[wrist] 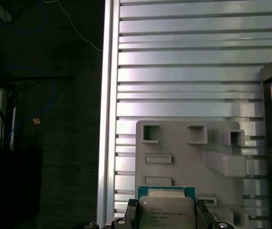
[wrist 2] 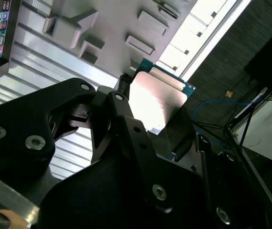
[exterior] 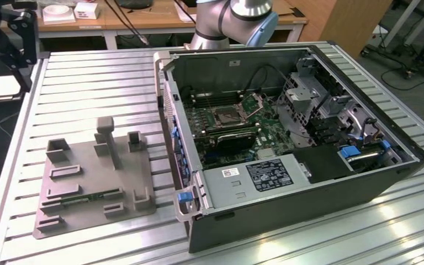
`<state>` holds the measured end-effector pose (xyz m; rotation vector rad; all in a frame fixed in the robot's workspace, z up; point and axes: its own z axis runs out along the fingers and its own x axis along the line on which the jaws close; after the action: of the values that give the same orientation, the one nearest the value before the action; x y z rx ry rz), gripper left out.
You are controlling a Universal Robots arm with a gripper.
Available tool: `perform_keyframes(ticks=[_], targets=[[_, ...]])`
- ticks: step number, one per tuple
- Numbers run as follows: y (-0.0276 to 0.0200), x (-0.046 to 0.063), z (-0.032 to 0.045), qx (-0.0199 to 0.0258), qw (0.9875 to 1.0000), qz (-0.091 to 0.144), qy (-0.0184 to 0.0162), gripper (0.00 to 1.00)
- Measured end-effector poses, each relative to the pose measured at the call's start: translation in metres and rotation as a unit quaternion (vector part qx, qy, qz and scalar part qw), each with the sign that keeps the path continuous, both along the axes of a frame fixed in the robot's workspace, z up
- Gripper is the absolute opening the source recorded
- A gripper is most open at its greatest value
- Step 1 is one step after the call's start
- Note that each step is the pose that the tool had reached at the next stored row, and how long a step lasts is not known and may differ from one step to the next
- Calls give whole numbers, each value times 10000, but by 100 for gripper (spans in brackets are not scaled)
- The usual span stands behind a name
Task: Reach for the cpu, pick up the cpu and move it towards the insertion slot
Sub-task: 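Pick up the cpu and move it towards the insertion slot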
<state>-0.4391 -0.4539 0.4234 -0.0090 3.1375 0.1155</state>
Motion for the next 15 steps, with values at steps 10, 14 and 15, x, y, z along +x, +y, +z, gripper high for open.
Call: perform_keyframes(ticks=[10,14,15], targets=[[0,0,107,0,10000,0,-1,54],[1,2,109,0,10000,0,0,54],[1,4,110,-1,10000,0,1,54]])
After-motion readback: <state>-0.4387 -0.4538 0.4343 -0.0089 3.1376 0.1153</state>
